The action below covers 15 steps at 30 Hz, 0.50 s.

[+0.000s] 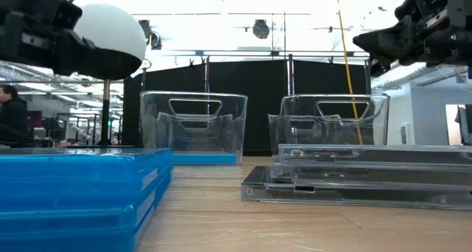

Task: Pick & place jewel cases by type
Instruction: Put the black cd case into the right transparent bin

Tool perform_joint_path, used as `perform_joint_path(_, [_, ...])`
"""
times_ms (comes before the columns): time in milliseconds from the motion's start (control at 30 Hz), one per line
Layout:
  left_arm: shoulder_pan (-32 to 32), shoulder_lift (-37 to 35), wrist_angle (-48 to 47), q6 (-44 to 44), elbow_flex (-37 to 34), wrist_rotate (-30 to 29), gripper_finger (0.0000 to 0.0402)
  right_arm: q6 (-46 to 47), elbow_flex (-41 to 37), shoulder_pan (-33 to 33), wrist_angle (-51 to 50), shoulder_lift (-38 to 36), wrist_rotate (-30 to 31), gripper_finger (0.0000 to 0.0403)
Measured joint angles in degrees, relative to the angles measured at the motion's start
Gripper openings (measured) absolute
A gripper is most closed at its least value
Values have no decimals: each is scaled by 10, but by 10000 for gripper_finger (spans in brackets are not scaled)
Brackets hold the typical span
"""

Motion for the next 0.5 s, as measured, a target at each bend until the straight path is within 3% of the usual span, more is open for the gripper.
perform_joint_path(100, [0,0,0,-12,-7,-15,10,-31,39,7,-65,13,5,0])
perform_joint_path(200, [0,0,-2,-14,-12,-25,4,-64,127,37,-141,40,52,0])
perform_joint_path(500, [0,0,-3,-12,-14,-25,22,-57,380,223,-391,261,294,0])
